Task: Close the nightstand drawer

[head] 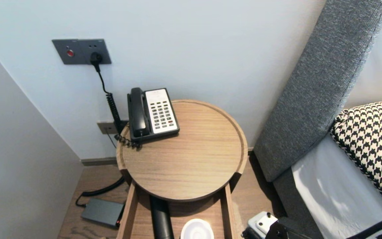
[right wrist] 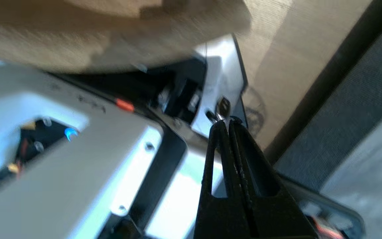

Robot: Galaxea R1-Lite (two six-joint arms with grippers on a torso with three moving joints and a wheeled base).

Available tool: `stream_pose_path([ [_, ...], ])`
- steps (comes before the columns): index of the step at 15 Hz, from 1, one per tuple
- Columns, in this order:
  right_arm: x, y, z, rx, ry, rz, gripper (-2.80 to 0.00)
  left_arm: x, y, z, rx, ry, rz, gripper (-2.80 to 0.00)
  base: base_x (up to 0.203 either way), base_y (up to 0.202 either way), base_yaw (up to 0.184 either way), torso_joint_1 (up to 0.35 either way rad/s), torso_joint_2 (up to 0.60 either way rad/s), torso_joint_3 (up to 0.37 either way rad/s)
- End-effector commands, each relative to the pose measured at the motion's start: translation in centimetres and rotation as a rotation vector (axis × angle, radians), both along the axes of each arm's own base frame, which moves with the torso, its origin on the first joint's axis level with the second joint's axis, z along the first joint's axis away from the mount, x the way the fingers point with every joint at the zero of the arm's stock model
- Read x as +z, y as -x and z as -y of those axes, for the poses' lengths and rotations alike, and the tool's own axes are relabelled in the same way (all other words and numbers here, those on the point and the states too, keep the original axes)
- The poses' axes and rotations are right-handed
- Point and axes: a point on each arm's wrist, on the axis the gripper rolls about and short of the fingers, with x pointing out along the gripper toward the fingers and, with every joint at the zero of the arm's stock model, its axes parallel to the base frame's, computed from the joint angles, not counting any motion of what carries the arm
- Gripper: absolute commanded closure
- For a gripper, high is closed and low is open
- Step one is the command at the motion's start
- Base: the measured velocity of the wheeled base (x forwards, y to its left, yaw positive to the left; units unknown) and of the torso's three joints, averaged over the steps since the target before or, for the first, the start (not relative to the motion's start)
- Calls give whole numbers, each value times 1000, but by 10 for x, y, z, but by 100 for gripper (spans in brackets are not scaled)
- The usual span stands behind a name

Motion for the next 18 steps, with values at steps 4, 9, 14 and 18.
stream_pose_path([
  [4,-15,-9,-19,-27,5,48,0,-3,-1,0,1,0,-10,0,0,0,0,0,0,0],
  [9,-16,-13,-25,-37,0,51,0,-3,-1,0,1,0,-10,0,0,0,0,0,0,0],
  [14,-15,-24,-38,-60,-33,93,0,-3,-1,0,1,0,-10,0,0,0,0,0,0,0],
  [18,-14,-40,-41,-105,-38,101,0,-3,-1,0,1,0,-10,0,0,0,0,0,0,0],
])
